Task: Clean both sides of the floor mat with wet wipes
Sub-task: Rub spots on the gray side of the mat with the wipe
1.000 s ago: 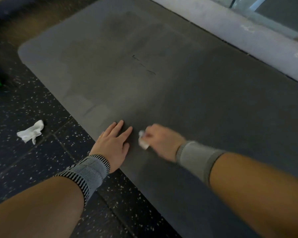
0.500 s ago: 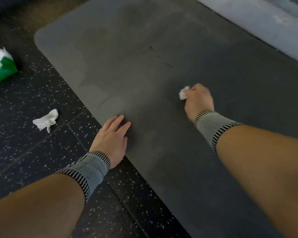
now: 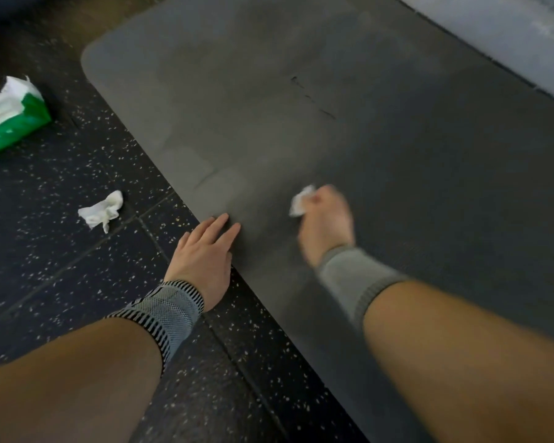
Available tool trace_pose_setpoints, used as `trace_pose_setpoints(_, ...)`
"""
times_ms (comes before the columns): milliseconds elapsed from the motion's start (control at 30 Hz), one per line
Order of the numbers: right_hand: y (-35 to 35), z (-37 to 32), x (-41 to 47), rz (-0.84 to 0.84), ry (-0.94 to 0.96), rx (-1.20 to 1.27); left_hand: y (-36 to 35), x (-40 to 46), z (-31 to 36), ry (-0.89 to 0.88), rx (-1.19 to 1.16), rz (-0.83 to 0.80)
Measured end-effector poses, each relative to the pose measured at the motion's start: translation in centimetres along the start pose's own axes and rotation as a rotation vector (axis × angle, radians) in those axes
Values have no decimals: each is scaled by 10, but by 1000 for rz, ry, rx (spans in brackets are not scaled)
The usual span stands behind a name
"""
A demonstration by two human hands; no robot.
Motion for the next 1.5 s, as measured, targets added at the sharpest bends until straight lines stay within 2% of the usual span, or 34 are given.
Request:
trace_pose_setpoints(67,-40,-86,-34,-157,383,114,-2,1,2,27,-11,-35)
trace_pose_setpoints(100,-50,-110,-47,-244,525,131,-3,1,3,34,-12,-43)
trace_pose_setpoints(133,-48,-111,-48,-252,628,125,-4,1,3,35,-14,-43)
trace_pose_setpoints(167,-40,-97,-39,-239,620,64,-5,-1,2,34,-20,-39)
trace_pose_setpoints(267,-18,-20,-14,-93,212,-10,-6,-9,-4,17,-26,-21)
trace_pose_setpoints(300,-18,-21,-18,-78,157,-45,-7,-11,-4,16,-17,-25)
trace_pose_setpoints(333,-22,-41,-26,-80,202,1,-7,-12,-4,22,-4,-36)
trace_pose_setpoints(400,-48,-99,-58,-245,423,90,-8,-11,-2,39,29,-62)
trace_pose_setpoints(467,-48,-115,-74,-316,604,122,-8,-12,4,23,42,-68)
trace_pose_setpoints(533,-34,-68,-53,-242,495,91,-10,-17,8,-6,23,-79)
trace_pose_setpoints(600,-16,-14,-39,-110,211,-6,-11,-24,6,-24,25,-80)
trace_pose_setpoints(633,-15,-8,-45,-75,158,-12,-11,-26,7,-29,40,-83)
trace_pose_setpoints(667,-16,-18,-56,-61,146,57,-11,-26,8,-30,55,-86)
trace_pose_setpoints(700,-22,-38,-67,-64,239,99,-10,-26,10,-24,69,-89)
trace_pose_setpoints(767,-40,-85,-94,-272,489,197,-7,-24,15,-12,84,-94)
trace_pose_setpoints(800,-35,-83,-94,-268,532,242,-5,-23,18,-13,85,-96)
trace_pose_setpoints(833,-34,-63,-84,-235,435,280,-5,-23,20,-18,86,-97)
trace_pose_setpoints(900,-18,-22,-72,-43,217,162,-6,-27,21,-33,104,-102)
trace_pose_setpoints(933,-16,-19,-77,-28,184,116,-7,-29,20,-35,116,-109)
trace_pose_setpoints(1067,-34,-81,-122,-336,646,89,-1,-32,28,-26,110,-122)
trace_pose_setpoints(1100,-29,-70,-118,-339,634,127,1,-33,33,-38,103,-108)
trace_pose_setpoints(1133,-20,-48,-106,-256,474,216,3,-35,38,-52,104,-97)
trace_pose_setpoints(1167,-10,-22,-96,-138,286,211,4,-38,41,-65,115,-96)
trace_pose_setpoints(1200,-7,-6,-96,-92,160,174,3,-40,43,-75,135,-108)
trace_pose_setpoints(1267,-8,-15,-112,-101,137,182,-1,-45,44,-64,175,-167)
trace_pose_setpoints(1333,-31,-56,-143,-354,318,271,-1,-51,46,-25,191,-214)
trace_pose_setpoints(1367,-33,-61,-153,-426,391,307,1,-53,50,-19,191,-219)
trace_pose_setpoints(1400,-27,-51,-151,-469,378,293,4,-55,55,-21,191,-216)
trace_pose_setpoints(1467,4,-11,-125,-277,265,114,8,-59,64,-27,187,-219)
trace_pose_setpoints(1500,22,15,-118,-211,101,34,9,-62,69,-29,176,-229)
Point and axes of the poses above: each hand's wrist, its own x-axis towards the middle knuckle, its own y-axis out of the back of the hand, z = x × y, the point moved 8 cm from there along x, towards the middle knuckle, and after that the axes turned 14 degrees about y, right-handed, at the moved point
